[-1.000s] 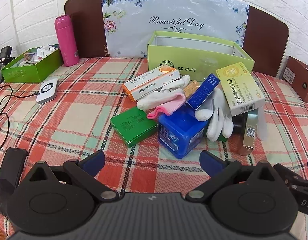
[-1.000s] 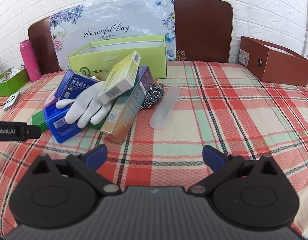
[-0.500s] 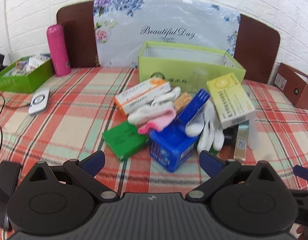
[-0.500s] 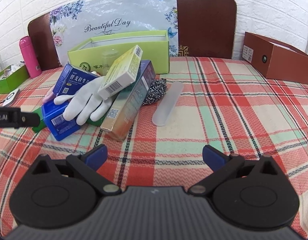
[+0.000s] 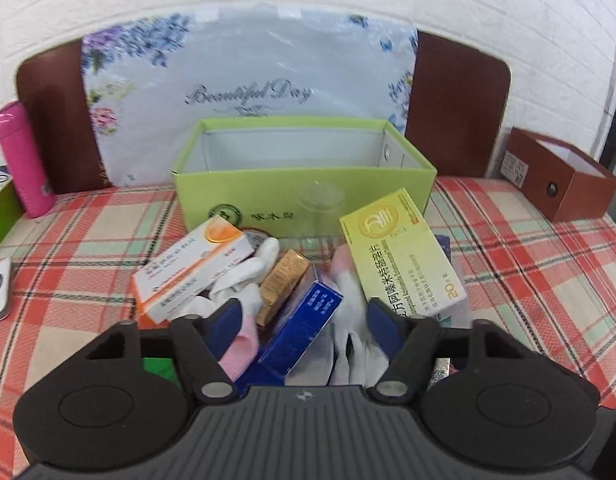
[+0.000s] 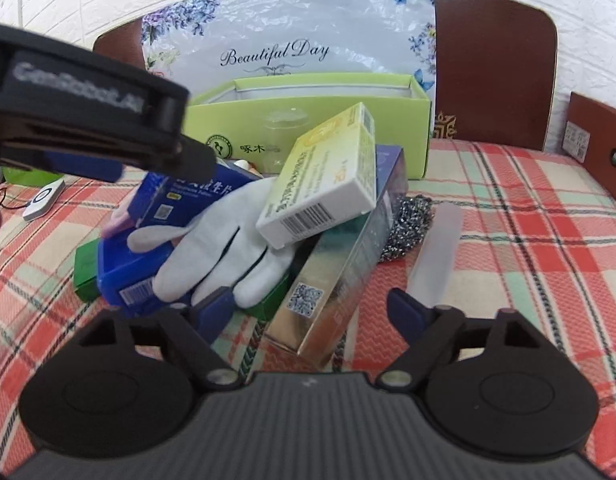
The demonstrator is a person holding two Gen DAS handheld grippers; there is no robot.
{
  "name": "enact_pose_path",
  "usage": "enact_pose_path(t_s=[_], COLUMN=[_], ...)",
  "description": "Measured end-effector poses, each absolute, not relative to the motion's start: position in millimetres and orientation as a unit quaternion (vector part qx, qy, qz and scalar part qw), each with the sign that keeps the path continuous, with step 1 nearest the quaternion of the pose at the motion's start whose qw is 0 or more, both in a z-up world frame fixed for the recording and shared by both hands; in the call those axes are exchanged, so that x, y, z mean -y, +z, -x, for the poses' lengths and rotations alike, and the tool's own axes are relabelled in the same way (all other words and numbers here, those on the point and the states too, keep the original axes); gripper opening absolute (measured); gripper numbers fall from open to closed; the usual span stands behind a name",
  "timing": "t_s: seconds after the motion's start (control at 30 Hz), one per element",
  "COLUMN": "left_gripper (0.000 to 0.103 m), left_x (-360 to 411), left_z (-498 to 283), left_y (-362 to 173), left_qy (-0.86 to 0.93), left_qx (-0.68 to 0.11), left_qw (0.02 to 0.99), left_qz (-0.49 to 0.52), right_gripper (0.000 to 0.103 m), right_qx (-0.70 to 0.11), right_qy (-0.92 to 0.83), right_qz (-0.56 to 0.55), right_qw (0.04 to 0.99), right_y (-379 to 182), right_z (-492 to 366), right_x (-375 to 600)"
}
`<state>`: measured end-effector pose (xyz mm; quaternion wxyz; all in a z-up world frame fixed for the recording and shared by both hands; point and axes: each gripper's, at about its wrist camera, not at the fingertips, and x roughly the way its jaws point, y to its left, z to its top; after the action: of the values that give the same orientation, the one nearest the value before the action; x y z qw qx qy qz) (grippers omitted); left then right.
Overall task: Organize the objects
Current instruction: 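Grasp the blue medicine box with the left tool while the right tool grasps the slim gradient box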
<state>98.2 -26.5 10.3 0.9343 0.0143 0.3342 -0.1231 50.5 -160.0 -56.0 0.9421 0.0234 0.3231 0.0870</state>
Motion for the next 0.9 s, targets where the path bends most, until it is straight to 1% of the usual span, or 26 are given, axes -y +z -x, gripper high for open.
enact_pose_path(t_s=[0.03,0.1,0.13,0.23,0.3,0.37,0.4,0.5,0.57,0.63,0.67,0.7,0.73,0.77,0.83,0.9], left_gripper=[0.031,0.028,0.023,0.017,0.017,0.017,0.017,0.017,0.018,0.024,0.027,0.033,0.043,0.046,0.047,0.047], left_x=[27,20,14,-3,-15,-28,-33,-39,-36,-32,-30,-29,-28,-26,-21,-23], left_z=[-104,-109,-108,-88,-67,-45,-34,-4,8,8,4,1,-3,-6,-8,-8], left_y=[7,6,9,29,42,43,39,19,2,-14,-20,-24,-27,-30,-35,-38], left_qy=[-0.134,-0.147,-0.153,-0.174,-0.196,-0.209,-0.213,-0.213,-0.199,-0.184,-0.176,-0.175,-0.177,-0.175,-0.18,-0.19], left_qx=[-0.342,-0.354,-0.352,-0.329,-0.321,-0.332,-0.343,-0.383,-0.404,-0.421,-0.425,-0.425,-0.425,-0.431,-0.435,-0.441], left_qw=[0.93,0.923,0.923,0.927,0.925,0.917,0.912,0.896,0.891,0.887,0.887,0.887,0.887,0.885,0.882,0.877], left_qz=[-0.013,0.014,0.027,0.046,0.056,0.067,0.073,0.071,0.058,0.043,0.037,0.031,0.026,0.018,-0.003,0.0], right_gripper=[0.047,0.034,0.032,0.026,0.024,0.023,0.021,0.022,0.022,0.025,0.03,0.035,0.036,0.036,0.036,0.036], right_qx=[-0.324,-0.324,-0.323,-0.326,-0.339,-0.358,-0.365,-0.382,-0.38,-0.375,-0.374,-0.372,-0.371,-0.37,-0.369,-0.37], right_qy=[0.084,0.083,0.082,0.087,0.094,0.1,0.103,0.108,0.107,0.11,0.111,0.11,0.109,0.11,0.11,0.11], right_qz=[-0.029,-0.033,-0.033,-0.035,-0.038,-0.043,-0.044,-0.046,-0.034,-0.029,-0.023,-0.016,-0.009,-0.003,-0.003,-0.007], right_qw=[0.942,0.942,0.942,0.941,0.935,0.927,0.924,0.917,0.918,0.92,0.921,0.922,0.922,0.922,0.923,0.922], right_y=[-56,-52,-49,-41,-36,-34,-34,-34,-33,-33,-33,-32,-32,-33,-33,-33], right_z=[-48,-40,-35,-12,3,19,26,44,50,48,47,45,44,41,39,36], right_x=[163,170,174,194,213,231,238,249,248,245,242,239,235,233,230,231])
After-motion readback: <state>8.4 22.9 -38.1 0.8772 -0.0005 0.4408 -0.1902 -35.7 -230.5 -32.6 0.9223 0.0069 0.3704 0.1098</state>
